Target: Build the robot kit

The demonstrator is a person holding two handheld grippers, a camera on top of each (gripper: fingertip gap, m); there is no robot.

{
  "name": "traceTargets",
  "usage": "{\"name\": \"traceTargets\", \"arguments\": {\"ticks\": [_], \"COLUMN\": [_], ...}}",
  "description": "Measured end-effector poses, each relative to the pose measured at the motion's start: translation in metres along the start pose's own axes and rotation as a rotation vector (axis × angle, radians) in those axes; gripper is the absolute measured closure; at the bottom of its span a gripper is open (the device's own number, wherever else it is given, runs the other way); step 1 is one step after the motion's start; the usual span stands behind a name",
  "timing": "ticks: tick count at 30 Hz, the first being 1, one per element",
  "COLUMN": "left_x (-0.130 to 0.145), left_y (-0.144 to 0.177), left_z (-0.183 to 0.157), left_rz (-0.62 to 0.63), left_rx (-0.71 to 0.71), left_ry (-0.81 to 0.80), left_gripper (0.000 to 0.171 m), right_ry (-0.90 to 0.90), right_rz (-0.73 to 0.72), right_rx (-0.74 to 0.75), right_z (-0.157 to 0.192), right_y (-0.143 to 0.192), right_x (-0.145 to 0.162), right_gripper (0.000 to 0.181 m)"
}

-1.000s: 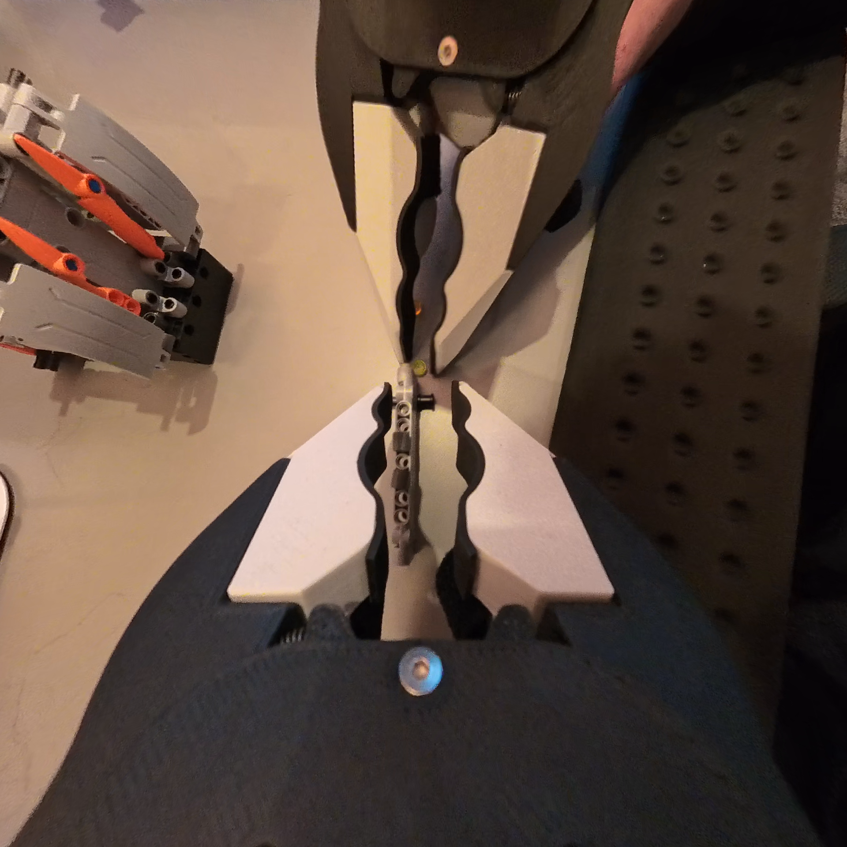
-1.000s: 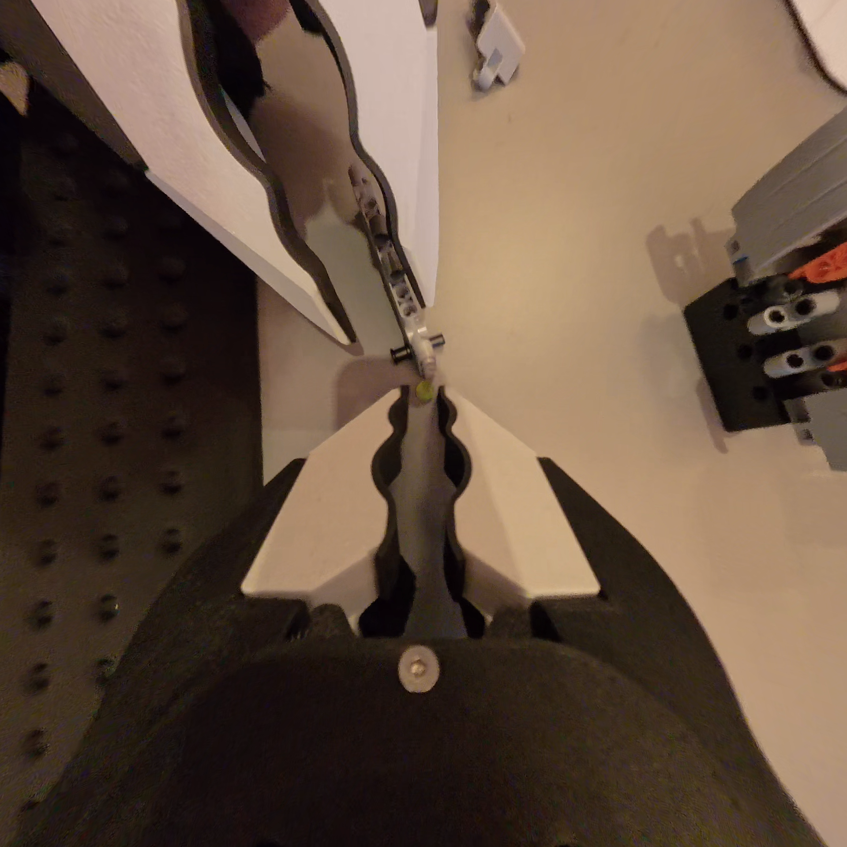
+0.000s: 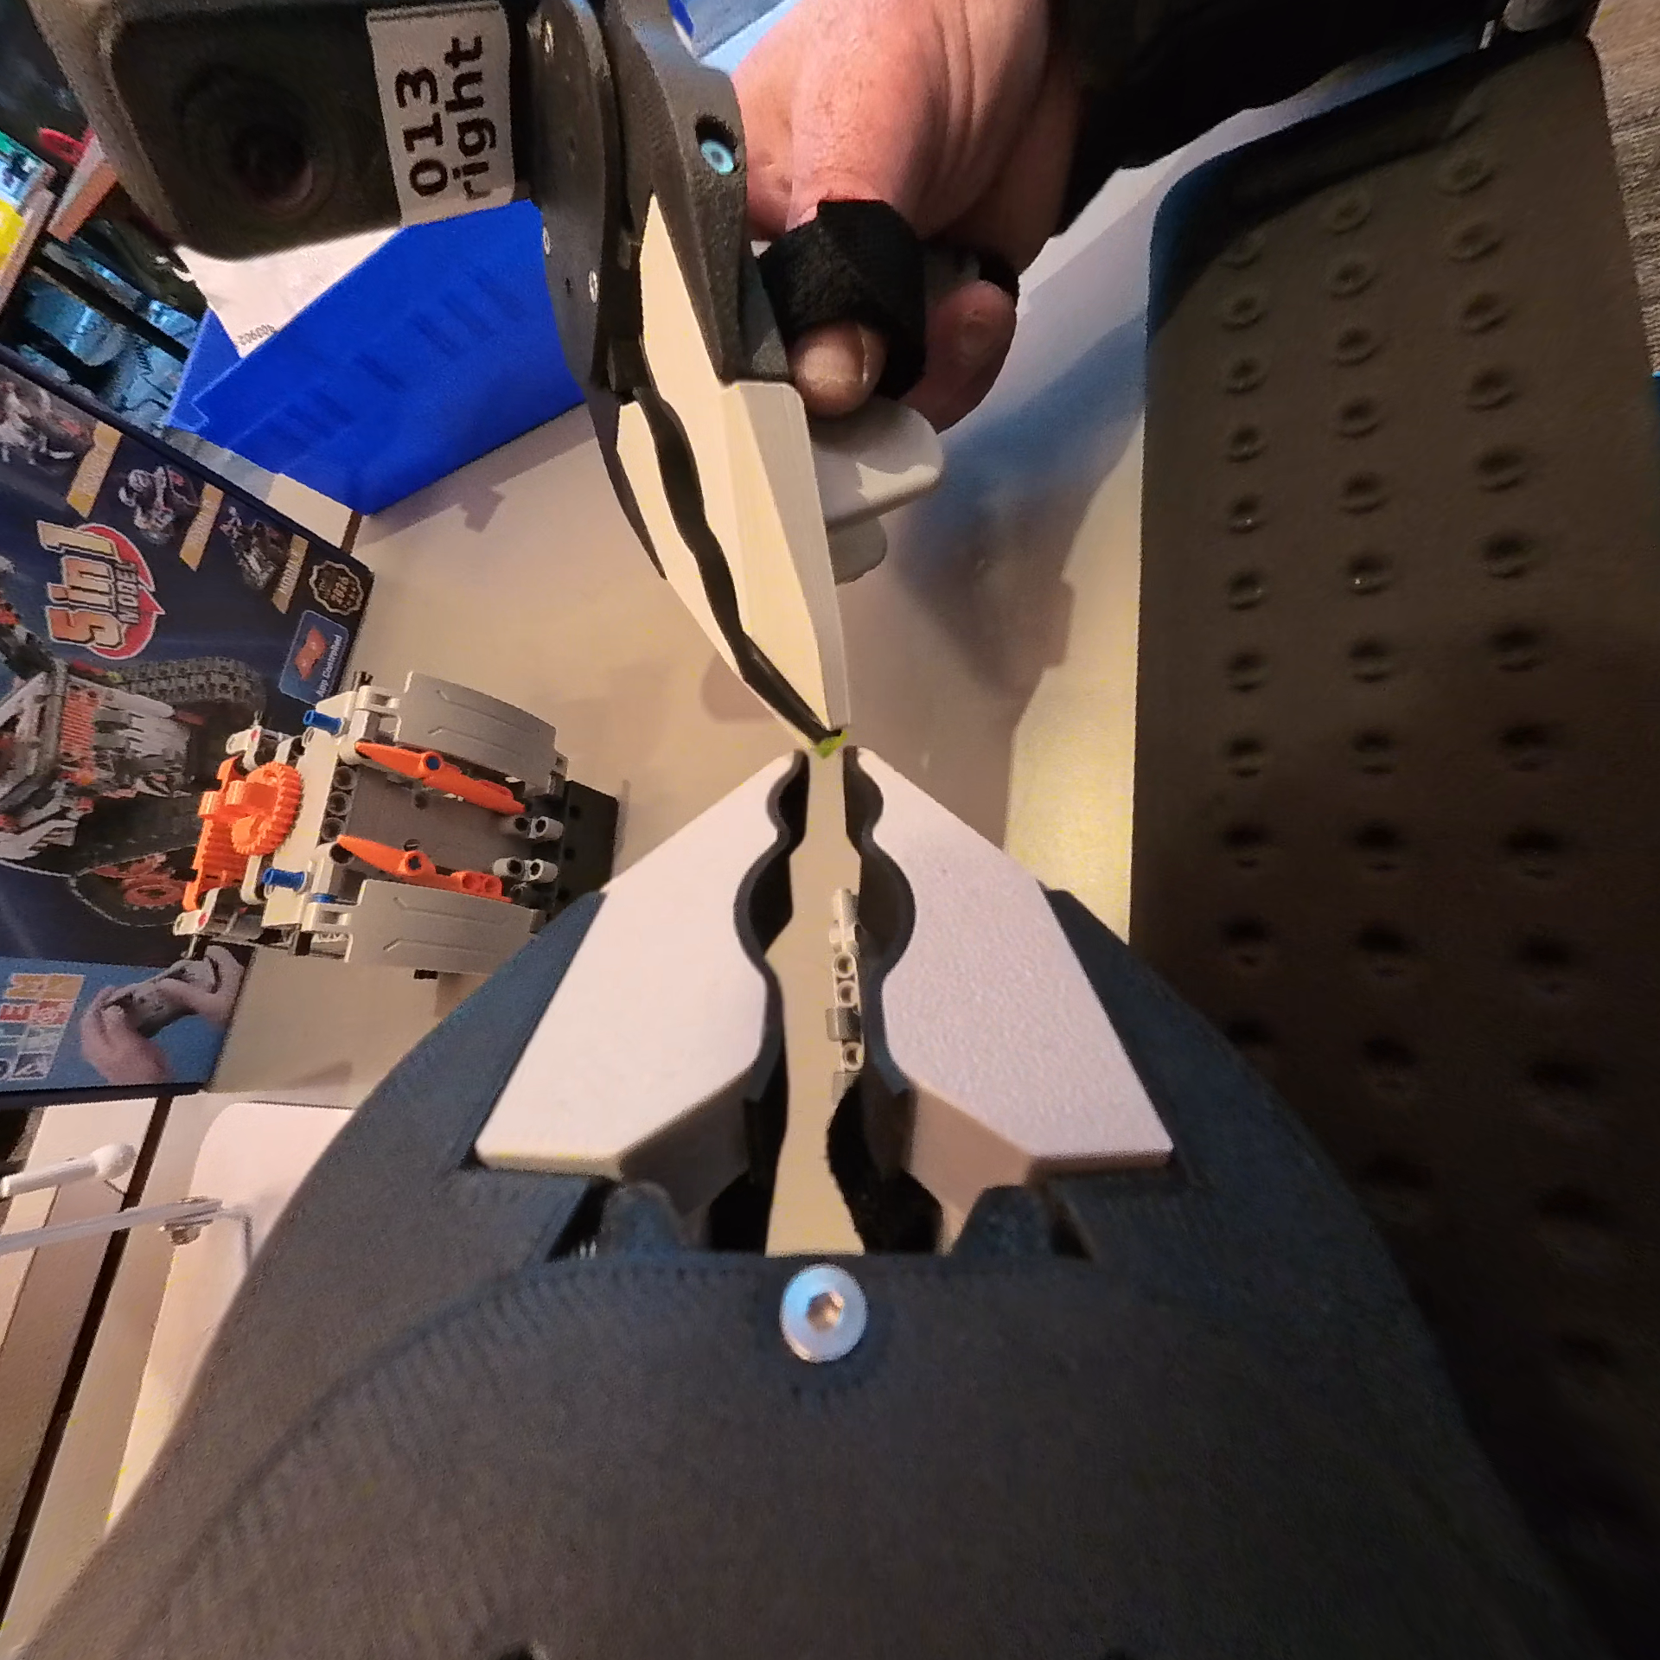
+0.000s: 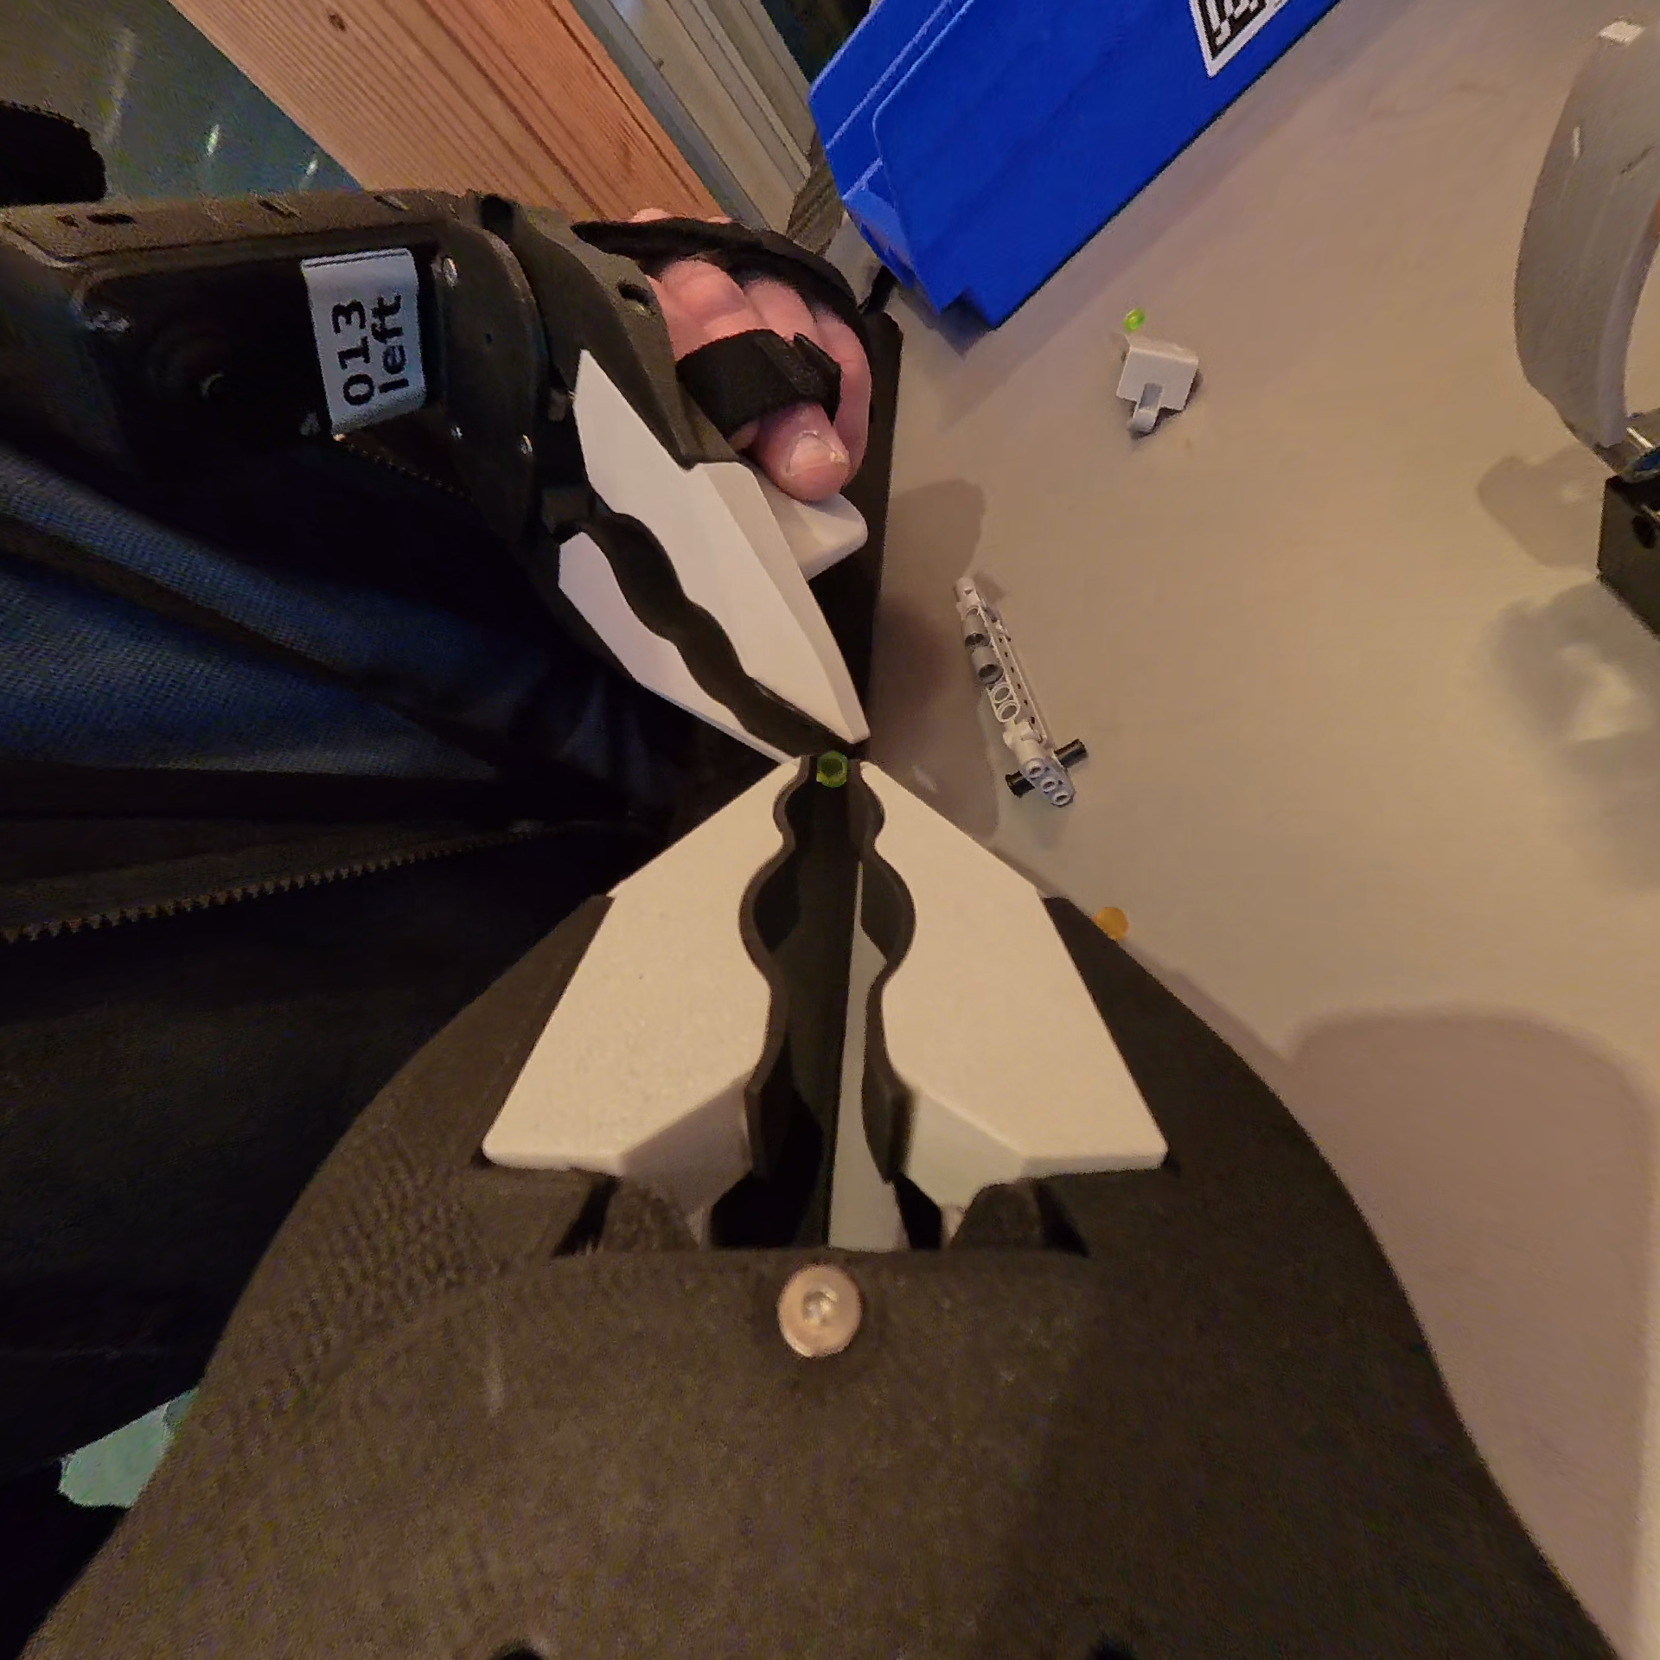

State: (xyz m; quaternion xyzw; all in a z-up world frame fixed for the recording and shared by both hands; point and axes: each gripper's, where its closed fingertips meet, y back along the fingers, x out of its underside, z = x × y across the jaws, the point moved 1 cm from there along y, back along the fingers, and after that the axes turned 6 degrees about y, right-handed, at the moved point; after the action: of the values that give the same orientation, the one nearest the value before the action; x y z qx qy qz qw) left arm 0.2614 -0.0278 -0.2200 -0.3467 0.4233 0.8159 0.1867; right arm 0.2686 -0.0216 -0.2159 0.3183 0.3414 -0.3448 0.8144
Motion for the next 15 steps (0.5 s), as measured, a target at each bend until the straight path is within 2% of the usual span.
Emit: {"name": "traceTargets", "arguments": {"ticks": [2, 8, 15], "left_x": [-0.001, -0.002, -0.01], "left_y": [0.001, -0.002, 0.006], "left_z": [0.0, -0.001, 0.015], "left_rz": [-0.003, 0.008, -0.044], "left_rx": [-0.001, -0.022, -0.116], "left_ry": [-0.001, -0.047, 0.016], "left_gripper": [0.163, 0.168, 0.17], "right_ry": [-0.008, -0.013, -0.047], "right_rz": [0.008, 0.02, -0.136], "right_rx": [-0.003, -0.011, 0.035], "right_z": [-0.001, 0.0, -0.003], "right_y": [0.001, -0.001, 0.008], "right_x": [0.001, -0.001, -0.019], "right_gripper": [0.177, 0.177, 0.17]}}
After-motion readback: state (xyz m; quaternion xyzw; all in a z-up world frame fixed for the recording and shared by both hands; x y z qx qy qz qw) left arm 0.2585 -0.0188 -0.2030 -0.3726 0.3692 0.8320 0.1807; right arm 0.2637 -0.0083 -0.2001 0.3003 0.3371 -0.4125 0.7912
